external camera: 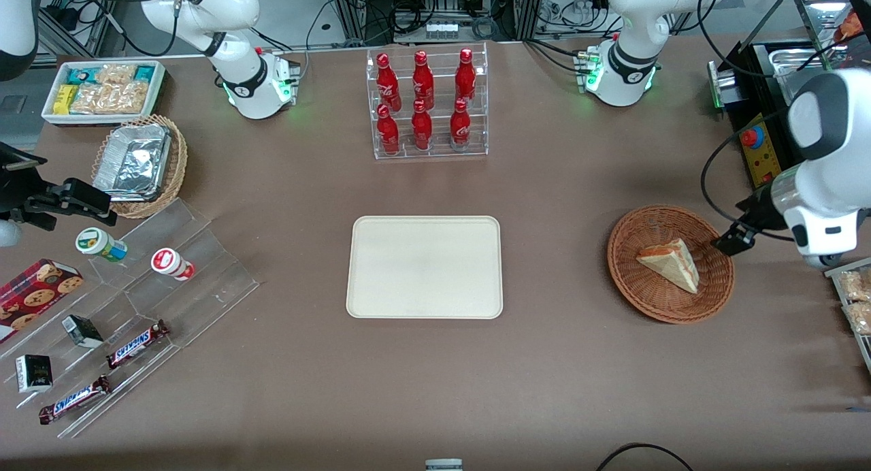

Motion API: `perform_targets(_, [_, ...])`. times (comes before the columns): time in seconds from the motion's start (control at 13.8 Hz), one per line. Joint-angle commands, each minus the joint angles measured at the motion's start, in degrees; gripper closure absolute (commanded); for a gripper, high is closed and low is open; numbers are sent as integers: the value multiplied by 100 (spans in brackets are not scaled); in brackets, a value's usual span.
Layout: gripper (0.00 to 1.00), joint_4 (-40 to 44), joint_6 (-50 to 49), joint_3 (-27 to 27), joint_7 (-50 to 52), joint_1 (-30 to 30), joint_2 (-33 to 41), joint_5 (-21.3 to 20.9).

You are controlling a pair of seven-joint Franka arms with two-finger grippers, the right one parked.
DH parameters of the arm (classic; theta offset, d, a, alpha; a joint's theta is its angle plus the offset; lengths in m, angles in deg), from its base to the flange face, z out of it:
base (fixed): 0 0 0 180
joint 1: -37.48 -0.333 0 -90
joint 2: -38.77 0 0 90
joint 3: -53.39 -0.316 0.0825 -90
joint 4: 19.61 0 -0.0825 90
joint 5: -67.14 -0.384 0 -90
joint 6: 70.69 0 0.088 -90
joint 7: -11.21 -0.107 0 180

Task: Place sandwich from basket to tray
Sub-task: 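Move the left gripper over the wrapped sandwich in the wicker basket, then lower the open left gripper around the sandwich and close it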

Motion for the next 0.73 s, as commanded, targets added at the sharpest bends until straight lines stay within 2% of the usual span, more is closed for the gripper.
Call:
perform_targets(0.0, [0,-158,473,66,691,-18,-277,-10])
perform_targets(0.22, [0,-807,1334,66,1236,26,-269,-36])
perform_targets(0.65, [0,-1538,2082,66,1325,9,-242,-63])
